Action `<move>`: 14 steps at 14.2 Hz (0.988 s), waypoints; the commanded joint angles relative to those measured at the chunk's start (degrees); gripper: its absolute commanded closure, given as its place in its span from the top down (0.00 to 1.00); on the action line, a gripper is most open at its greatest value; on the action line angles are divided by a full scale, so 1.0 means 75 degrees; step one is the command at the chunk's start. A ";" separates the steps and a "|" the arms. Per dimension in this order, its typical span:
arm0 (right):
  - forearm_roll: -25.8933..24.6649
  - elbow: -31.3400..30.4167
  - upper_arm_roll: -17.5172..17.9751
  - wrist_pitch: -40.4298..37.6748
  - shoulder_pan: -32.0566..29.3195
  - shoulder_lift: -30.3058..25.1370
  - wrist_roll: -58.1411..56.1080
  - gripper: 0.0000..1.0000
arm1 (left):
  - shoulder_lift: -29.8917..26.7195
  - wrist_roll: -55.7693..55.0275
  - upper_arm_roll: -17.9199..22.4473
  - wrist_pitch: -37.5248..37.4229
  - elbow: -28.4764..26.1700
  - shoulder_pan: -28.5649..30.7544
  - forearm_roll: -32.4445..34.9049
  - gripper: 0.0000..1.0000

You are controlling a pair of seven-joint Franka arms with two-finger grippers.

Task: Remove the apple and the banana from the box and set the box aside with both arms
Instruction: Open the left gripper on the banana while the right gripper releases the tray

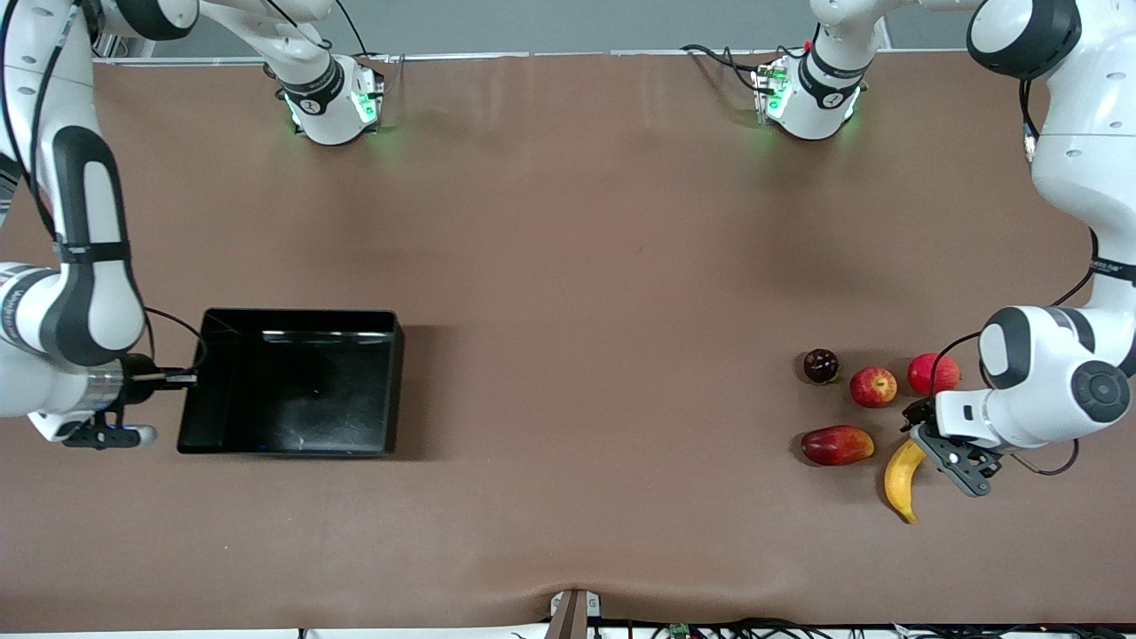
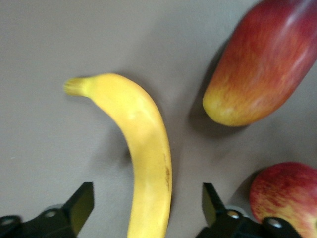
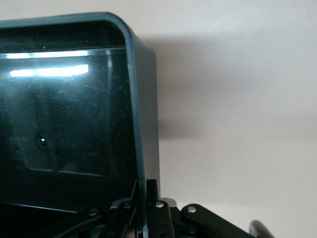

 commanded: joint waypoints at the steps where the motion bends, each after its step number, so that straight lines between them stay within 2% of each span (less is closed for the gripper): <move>1: -0.0477 -0.0380 0.0192 0.0266 -0.0462 -0.0182 -0.0152 0.00 | -0.1036 -0.0966 -0.0072 -0.0781 -0.0199 0.0003 -0.0314 1.00; 4: -0.0538 -0.1014 0.0192 0.0795 -0.0978 -0.0170 -0.0771 0.00 | -0.1927 -0.3095 -0.0375 -0.1671 -0.0199 -0.0032 -0.0314 1.00; 5: -0.0550 -0.1131 0.0192 0.0947 -0.1037 -0.0170 -0.0924 0.07 | -0.2185 -0.3939 -0.0481 -0.1941 -0.0199 -0.0032 -0.0314 1.00; 6: -0.0561 -0.1121 0.0192 0.0937 -0.0980 -0.0170 -0.0984 0.72 | -0.2408 -0.4725 -0.0598 -0.2234 -0.0199 -0.0032 -0.0291 1.00; 7: -0.0550 -0.1063 0.0204 0.0890 -0.0921 -0.0170 -0.0891 1.00 | -0.2619 -0.5452 -0.0657 -0.2515 -0.0199 -0.0032 -0.0303 1.00; 9: -0.0526 -0.0608 0.0251 0.0762 -0.0746 -0.0158 -0.0961 1.00 | -0.3030 -0.6173 -0.0669 -0.3020 -0.0187 -0.0009 -0.0256 1.00; 12: -0.0224 0.0037 0.0380 0.0924 -0.0113 -0.0205 -0.0949 1.00 | -0.3581 -0.6116 -0.0670 -0.3513 -0.0047 0.0049 -0.0197 1.00; 14: -0.0256 0.1274 0.0426 0.0786 0.0214 -0.0182 -0.0984 1.00 | -0.4002 -0.6127 -0.0576 -0.3783 -0.0023 0.0061 -0.0197 1.00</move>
